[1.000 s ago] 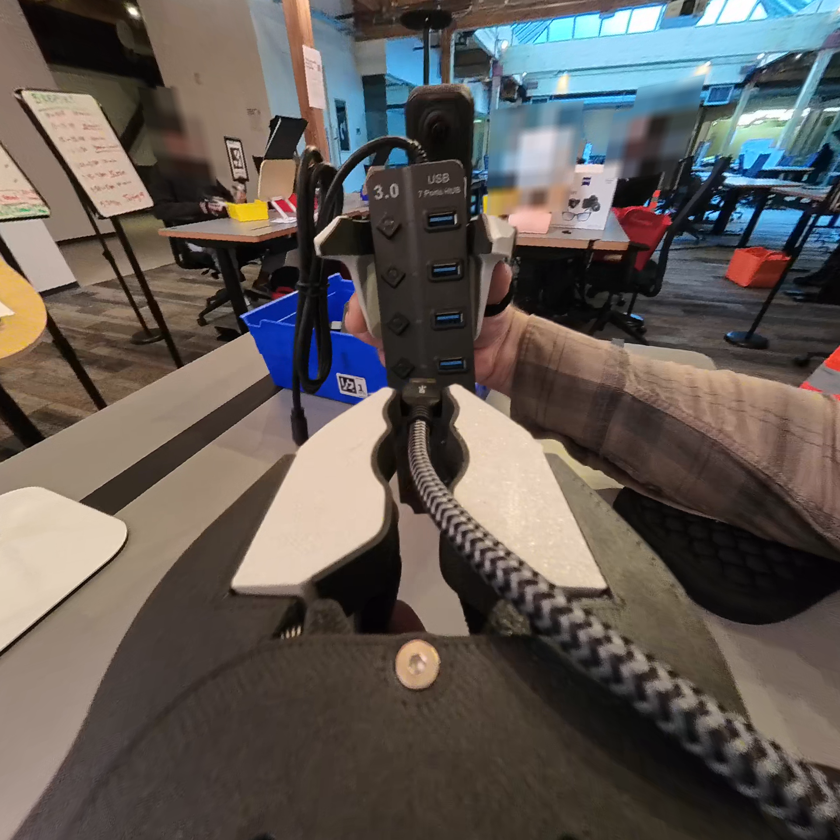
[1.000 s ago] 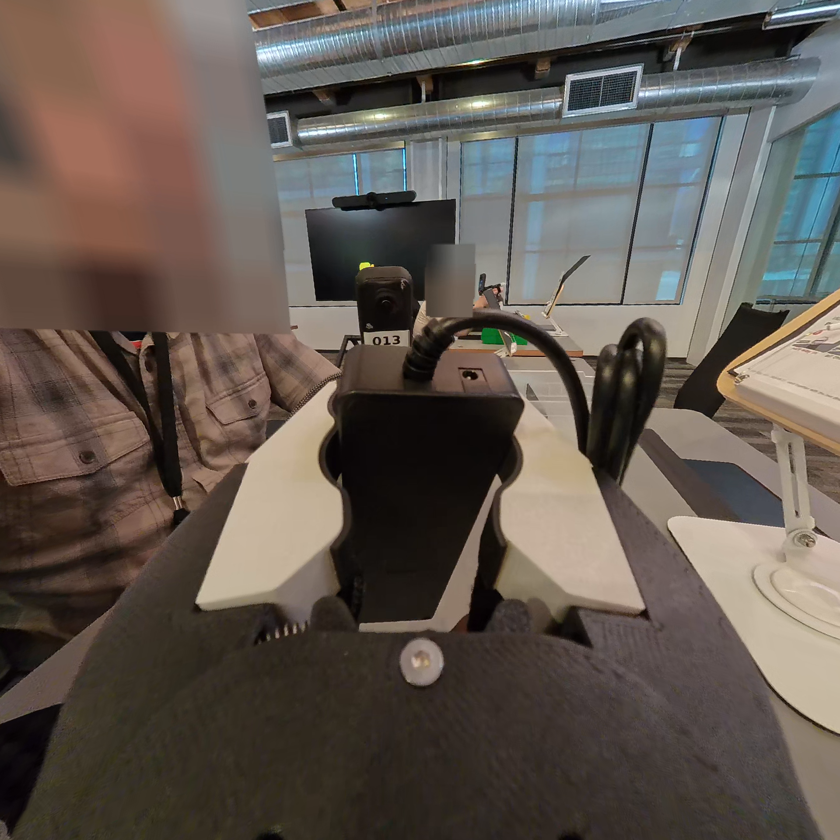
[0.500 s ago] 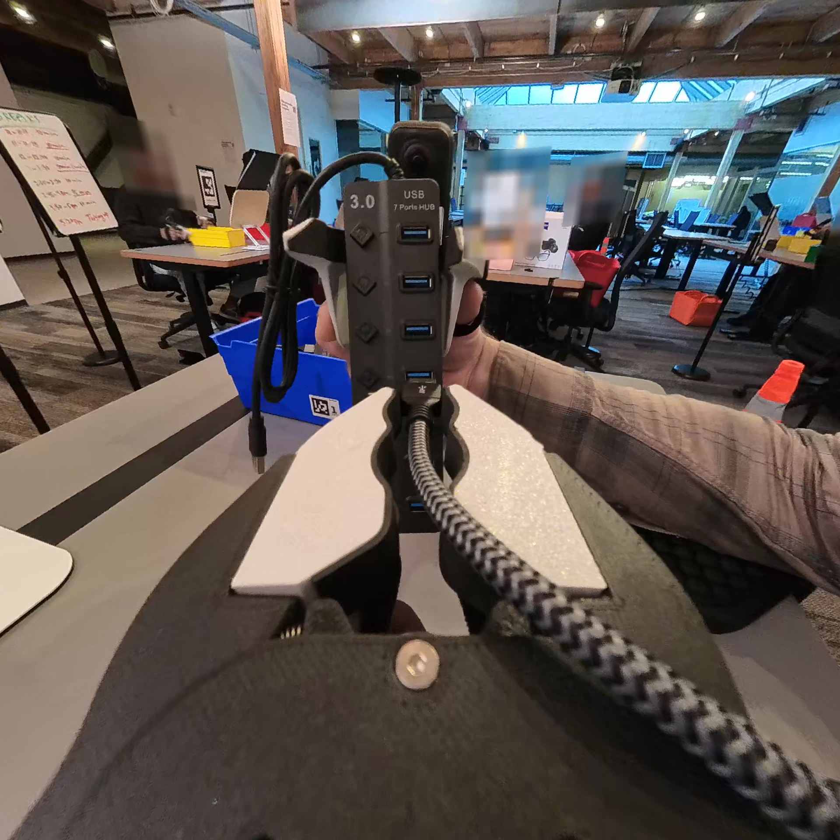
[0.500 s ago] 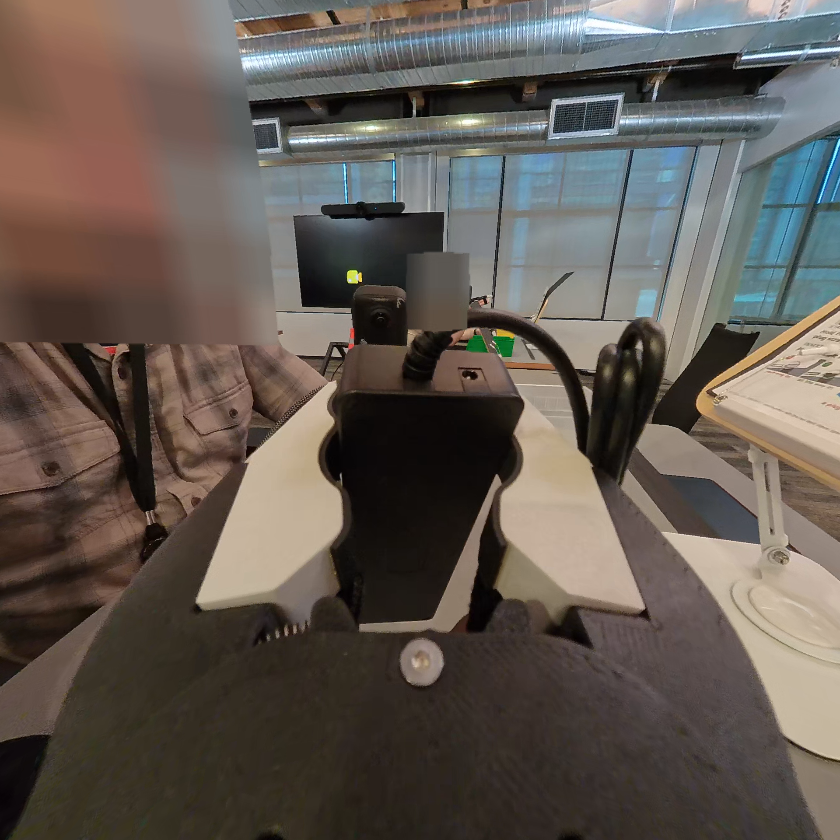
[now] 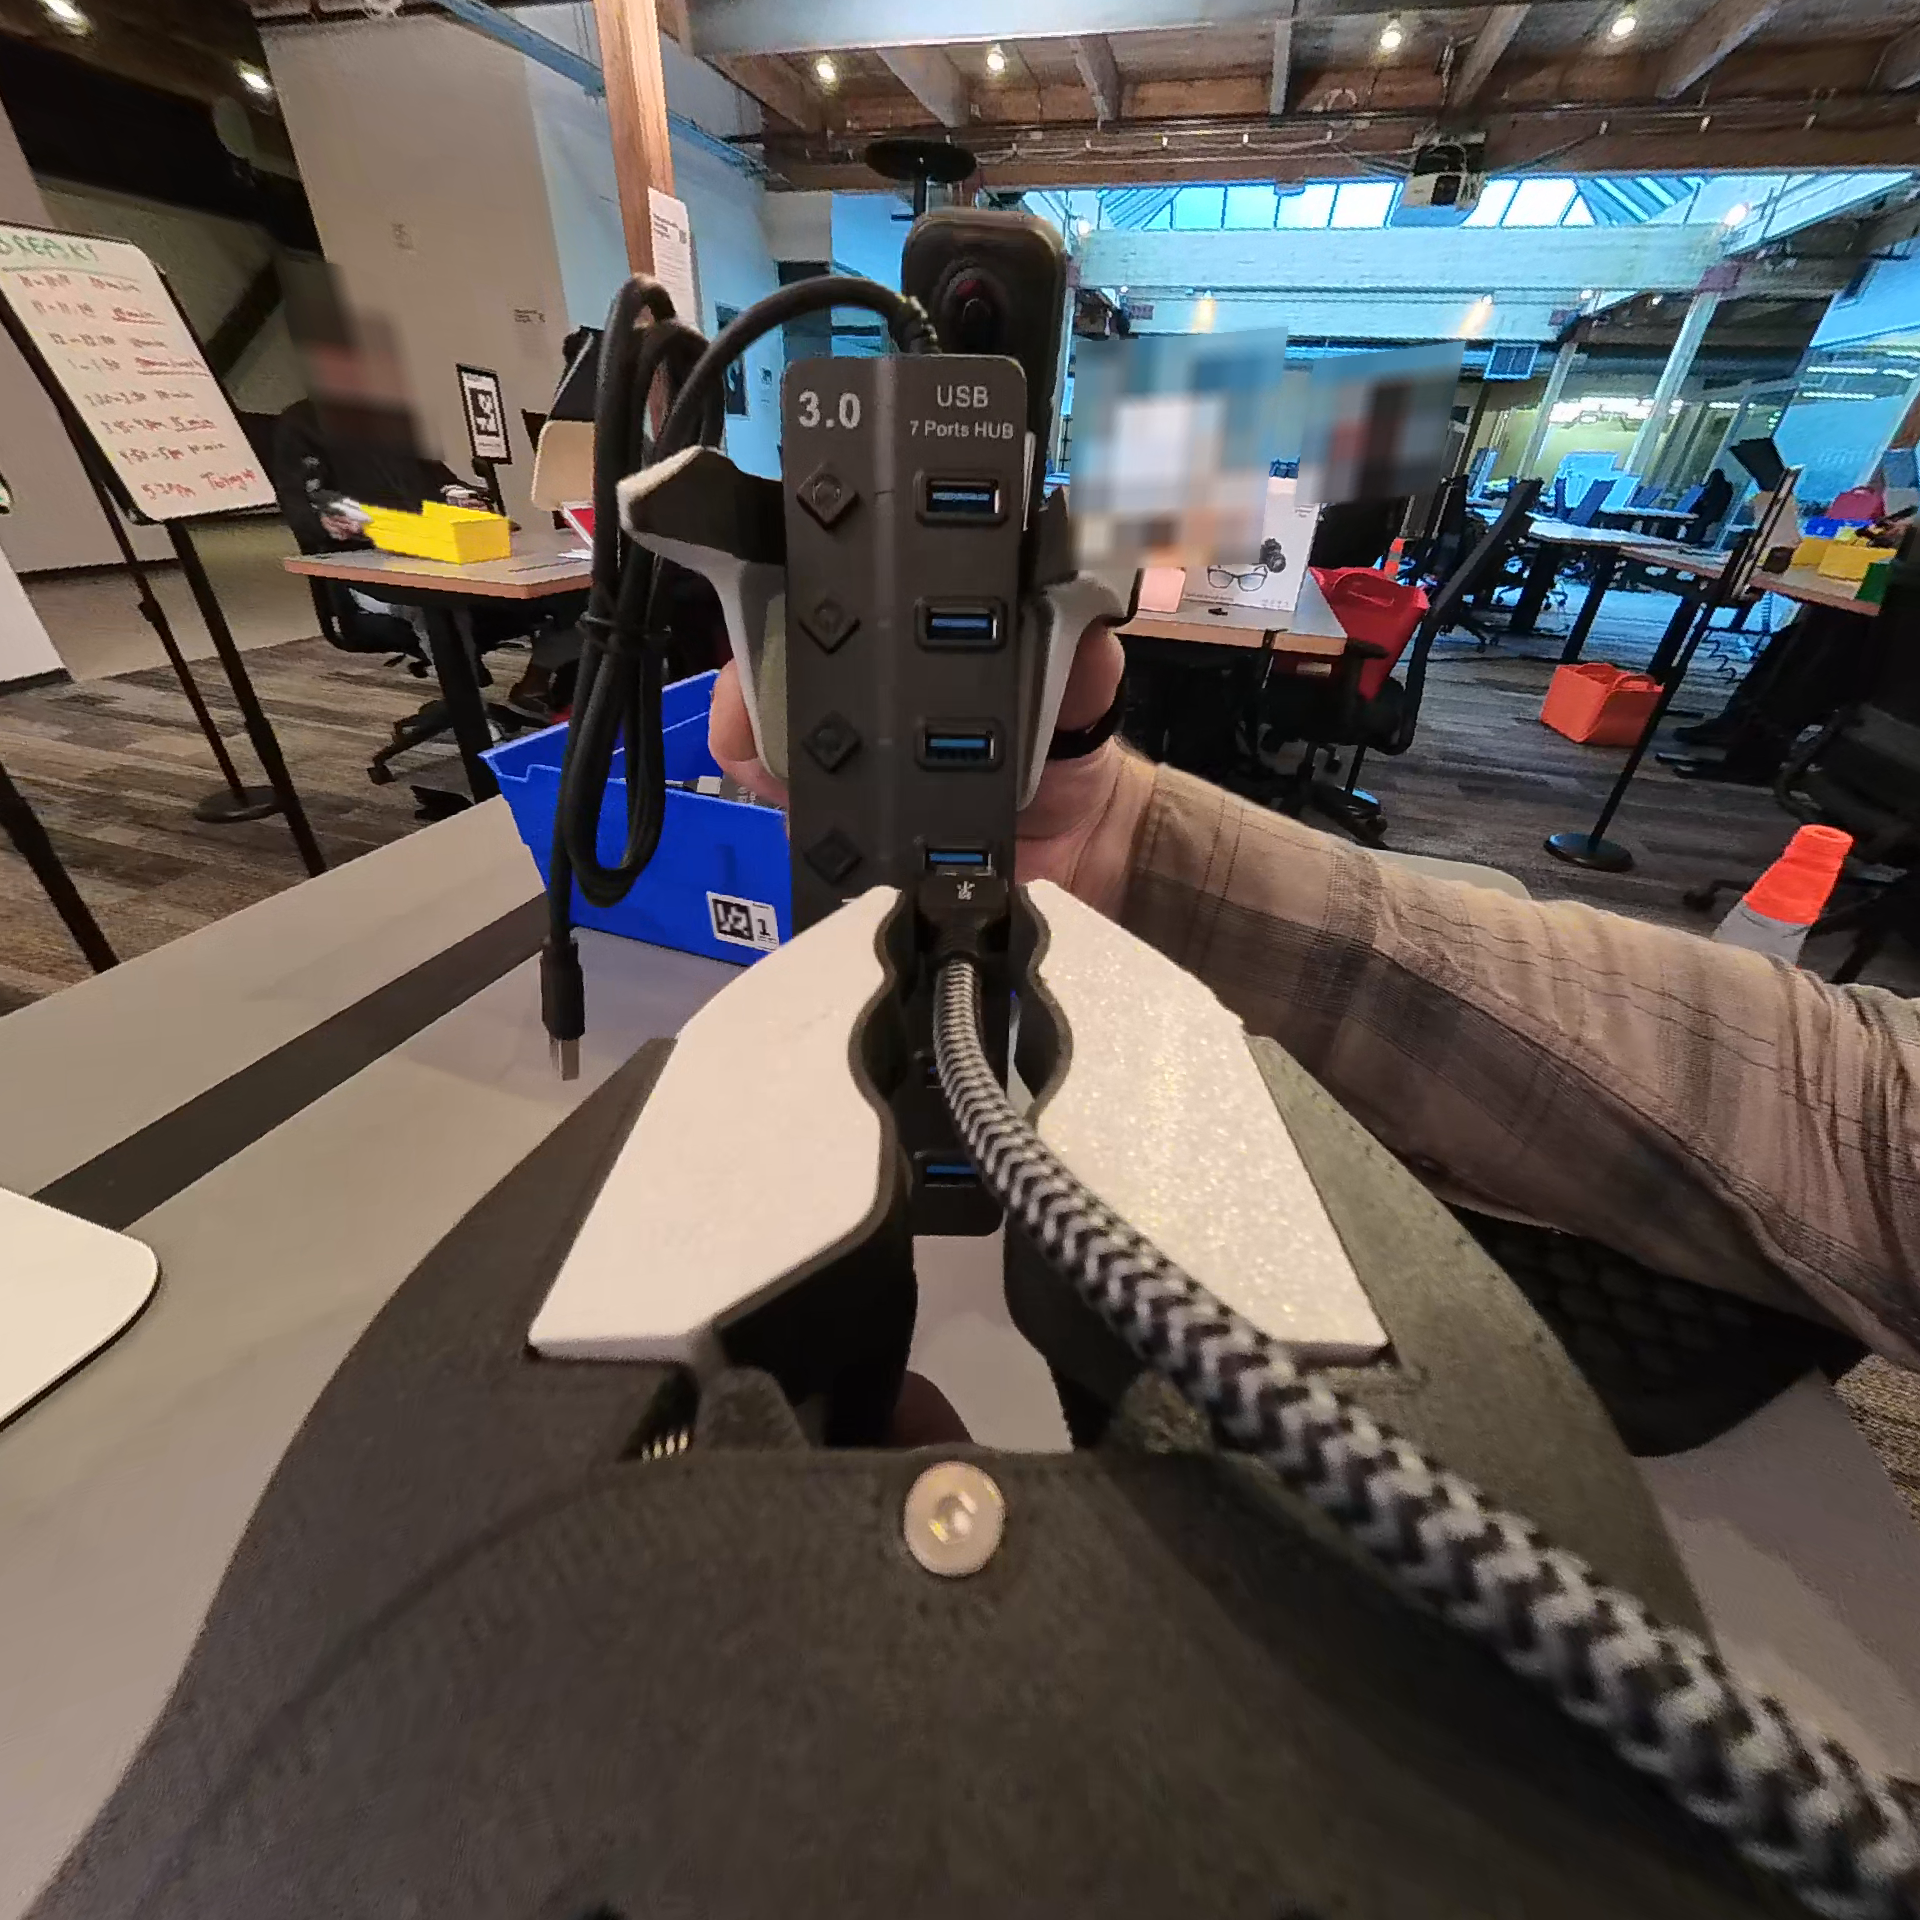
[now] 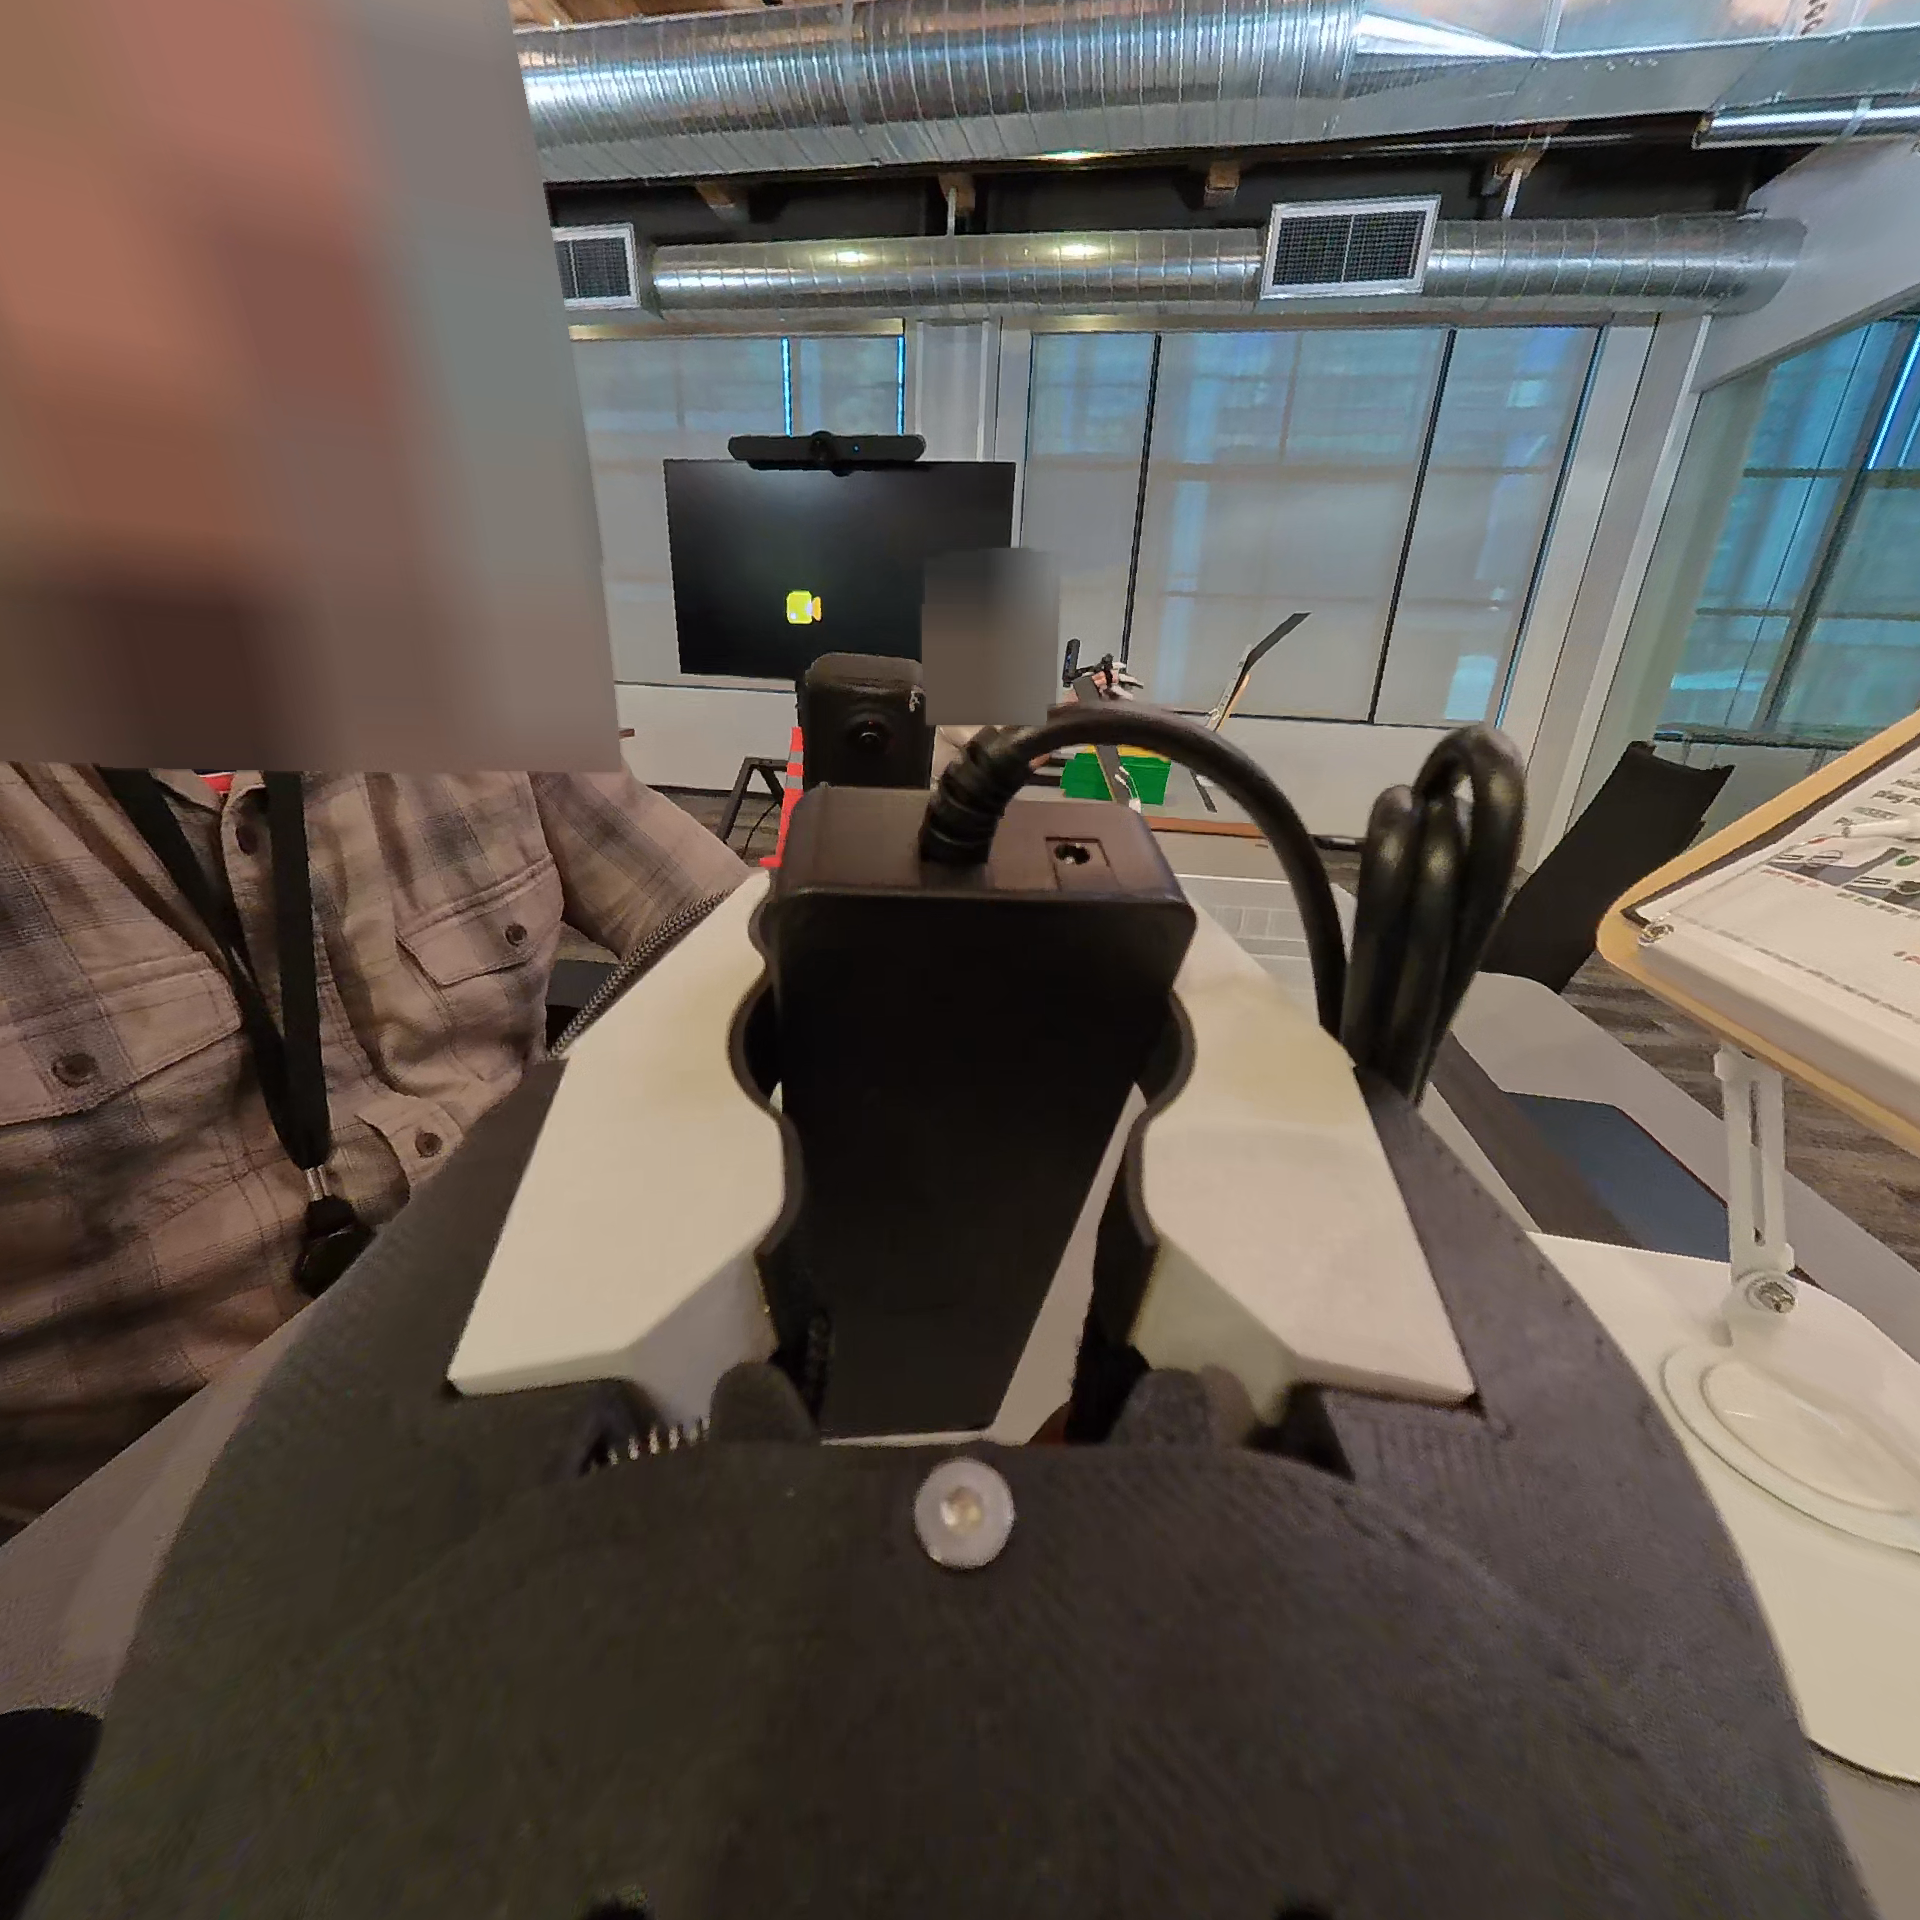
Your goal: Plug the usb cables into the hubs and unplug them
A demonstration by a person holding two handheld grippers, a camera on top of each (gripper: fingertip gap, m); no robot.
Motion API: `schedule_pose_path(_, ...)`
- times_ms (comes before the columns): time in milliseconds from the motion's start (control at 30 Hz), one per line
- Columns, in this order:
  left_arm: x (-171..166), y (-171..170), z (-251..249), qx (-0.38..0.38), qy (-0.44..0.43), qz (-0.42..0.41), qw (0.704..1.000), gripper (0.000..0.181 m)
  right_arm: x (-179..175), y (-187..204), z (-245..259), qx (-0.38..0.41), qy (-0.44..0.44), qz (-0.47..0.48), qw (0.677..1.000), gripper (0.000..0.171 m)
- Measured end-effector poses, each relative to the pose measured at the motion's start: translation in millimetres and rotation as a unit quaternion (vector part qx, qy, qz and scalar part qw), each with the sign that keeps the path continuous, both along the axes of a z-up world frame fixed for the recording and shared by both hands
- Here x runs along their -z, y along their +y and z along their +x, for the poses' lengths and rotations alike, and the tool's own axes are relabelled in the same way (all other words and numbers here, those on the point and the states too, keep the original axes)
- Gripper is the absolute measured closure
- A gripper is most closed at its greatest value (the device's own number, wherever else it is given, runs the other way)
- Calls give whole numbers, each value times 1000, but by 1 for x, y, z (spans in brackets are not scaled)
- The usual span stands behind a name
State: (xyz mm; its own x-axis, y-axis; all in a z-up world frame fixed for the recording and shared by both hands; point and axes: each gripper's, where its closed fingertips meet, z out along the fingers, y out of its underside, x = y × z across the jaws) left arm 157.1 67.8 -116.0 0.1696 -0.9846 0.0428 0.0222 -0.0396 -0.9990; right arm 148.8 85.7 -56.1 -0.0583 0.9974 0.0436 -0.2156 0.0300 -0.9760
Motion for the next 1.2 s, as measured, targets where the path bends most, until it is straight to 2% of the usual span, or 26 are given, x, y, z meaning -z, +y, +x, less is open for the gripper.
schedule_pose_path(667, -3, 6, -3, -13, -7, 7, 1000, 165, -5, 3, -11, 18, 3, 10, 1000, 108)
schedule_pose_path(1200, -26, 7, -13, -3, -42, 27, 999, 165, -8, 0, -14, 26, -5, 23, 999, 108)
